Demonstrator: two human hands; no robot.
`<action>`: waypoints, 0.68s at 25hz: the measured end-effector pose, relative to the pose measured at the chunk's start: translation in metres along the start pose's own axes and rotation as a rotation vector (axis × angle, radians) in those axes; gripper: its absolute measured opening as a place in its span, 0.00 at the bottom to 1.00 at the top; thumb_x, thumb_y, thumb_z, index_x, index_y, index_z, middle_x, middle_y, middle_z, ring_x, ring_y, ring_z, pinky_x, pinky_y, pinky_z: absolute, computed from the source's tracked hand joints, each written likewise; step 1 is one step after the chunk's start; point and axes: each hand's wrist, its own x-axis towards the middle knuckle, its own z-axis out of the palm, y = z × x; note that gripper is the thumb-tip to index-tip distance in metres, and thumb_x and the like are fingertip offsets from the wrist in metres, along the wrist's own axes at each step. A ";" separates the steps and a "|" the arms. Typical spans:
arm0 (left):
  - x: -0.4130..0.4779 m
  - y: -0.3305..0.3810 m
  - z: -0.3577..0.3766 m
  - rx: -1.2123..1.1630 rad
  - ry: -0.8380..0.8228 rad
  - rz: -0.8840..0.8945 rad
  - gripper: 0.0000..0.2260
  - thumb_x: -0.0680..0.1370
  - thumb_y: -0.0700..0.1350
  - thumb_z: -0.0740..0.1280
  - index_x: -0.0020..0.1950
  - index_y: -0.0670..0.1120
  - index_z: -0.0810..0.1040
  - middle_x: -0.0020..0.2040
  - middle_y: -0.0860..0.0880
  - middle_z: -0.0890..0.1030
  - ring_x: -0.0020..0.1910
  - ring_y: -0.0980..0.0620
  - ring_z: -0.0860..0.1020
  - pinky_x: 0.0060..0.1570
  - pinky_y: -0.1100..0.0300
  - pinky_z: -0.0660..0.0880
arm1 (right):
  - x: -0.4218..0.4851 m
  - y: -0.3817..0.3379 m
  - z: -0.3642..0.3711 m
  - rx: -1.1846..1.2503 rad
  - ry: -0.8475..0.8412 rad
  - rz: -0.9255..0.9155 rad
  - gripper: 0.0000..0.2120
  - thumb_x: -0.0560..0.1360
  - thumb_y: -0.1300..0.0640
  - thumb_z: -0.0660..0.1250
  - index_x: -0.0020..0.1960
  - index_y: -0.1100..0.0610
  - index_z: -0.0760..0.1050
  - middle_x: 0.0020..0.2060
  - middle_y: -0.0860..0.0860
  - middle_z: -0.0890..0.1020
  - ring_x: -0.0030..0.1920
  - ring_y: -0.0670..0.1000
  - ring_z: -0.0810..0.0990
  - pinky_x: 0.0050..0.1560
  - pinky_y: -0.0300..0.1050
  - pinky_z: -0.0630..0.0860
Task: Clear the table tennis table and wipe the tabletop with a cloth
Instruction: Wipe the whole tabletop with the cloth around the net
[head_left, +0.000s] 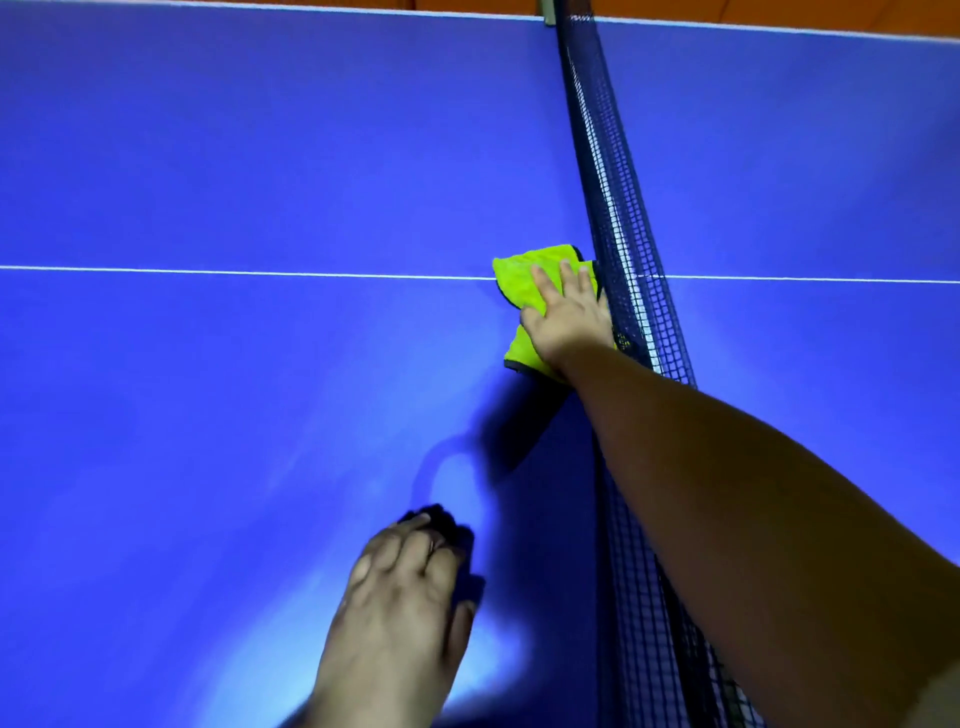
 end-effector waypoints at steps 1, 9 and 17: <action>0.003 0.000 -0.002 0.004 0.018 0.015 0.21 0.67 0.56 0.59 0.54 0.49 0.81 0.53 0.51 0.80 0.59 0.51 0.71 0.59 0.57 0.64 | 0.003 -0.002 0.000 0.001 0.012 0.048 0.30 0.79 0.43 0.53 0.78 0.44 0.48 0.79 0.50 0.46 0.78 0.53 0.42 0.75 0.56 0.42; -0.027 0.003 -0.023 0.026 0.021 0.093 0.15 0.72 0.54 0.61 0.52 0.50 0.81 0.51 0.53 0.80 0.61 0.52 0.71 0.60 0.57 0.65 | -0.099 0.001 0.000 0.265 0.113 0.129 0.36 0.71 0.47 0.51 0.77 0.59 0.56 0.75 0.66 0.54 0.76 0.63 0.54 0.74 0.51 0.50; -0.102 0.039 -0.048 0.028 -0.057 0.262 0.12 0.62 0.52 0.68 0.42 0.49 0.83 0.44 0.53 0.81 0.58 0.52 0.72 0.58 0.62 0.64 | -0.338 0.012 0.014 0.308 -0.097 0.252 0.41 0.67 0.46 0.51 0.79 0.50 0.46 0.78 0.55 0.46 0.77 0.54 0.52 0.73 0.44 0.50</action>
